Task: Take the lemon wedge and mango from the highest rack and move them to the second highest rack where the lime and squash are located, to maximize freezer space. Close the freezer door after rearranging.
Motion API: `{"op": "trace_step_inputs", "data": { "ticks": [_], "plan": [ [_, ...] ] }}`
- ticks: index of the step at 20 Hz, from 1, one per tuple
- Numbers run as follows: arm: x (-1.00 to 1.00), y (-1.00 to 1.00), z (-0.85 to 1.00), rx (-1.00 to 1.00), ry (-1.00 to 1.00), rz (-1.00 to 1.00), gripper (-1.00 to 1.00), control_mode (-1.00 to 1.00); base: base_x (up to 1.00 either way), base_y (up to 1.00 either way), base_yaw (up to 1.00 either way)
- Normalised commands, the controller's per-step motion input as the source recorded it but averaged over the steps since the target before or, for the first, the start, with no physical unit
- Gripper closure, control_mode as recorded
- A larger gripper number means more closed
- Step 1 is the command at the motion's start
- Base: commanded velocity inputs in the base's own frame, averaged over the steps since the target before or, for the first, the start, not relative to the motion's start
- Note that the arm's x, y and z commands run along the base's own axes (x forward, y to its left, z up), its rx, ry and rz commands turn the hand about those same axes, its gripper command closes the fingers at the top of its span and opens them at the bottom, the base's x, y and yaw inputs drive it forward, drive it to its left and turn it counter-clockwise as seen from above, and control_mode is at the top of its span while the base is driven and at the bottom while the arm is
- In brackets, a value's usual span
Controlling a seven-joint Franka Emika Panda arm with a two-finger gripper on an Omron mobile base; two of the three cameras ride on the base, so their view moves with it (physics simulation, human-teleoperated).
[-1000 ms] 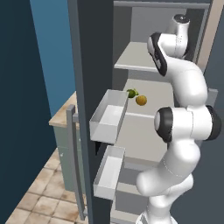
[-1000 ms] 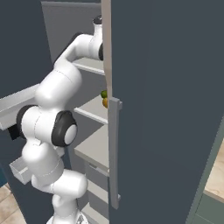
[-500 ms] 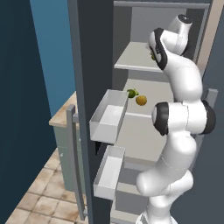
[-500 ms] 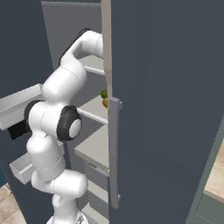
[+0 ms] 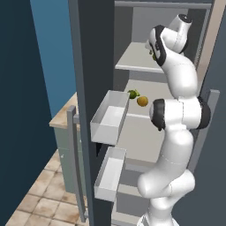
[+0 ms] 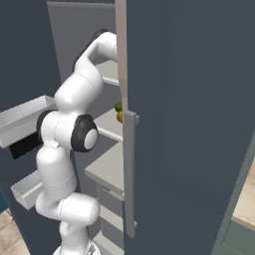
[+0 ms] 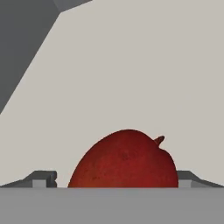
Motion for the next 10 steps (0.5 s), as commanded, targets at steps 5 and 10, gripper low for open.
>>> {"op": "trace_step_inputs", "data": {
  "ticks": [5,10],
  "plan": [
    [0.19,0.03,-0.41,0.0,0.0,0.05,1.0,-1.0,0.0,0.0,0.0],
    [-0.05,0.01,-0.35,-0.05,-0.03,0.01,1.0,-1.0,0.0,0.0,0.0]
  ]
}}
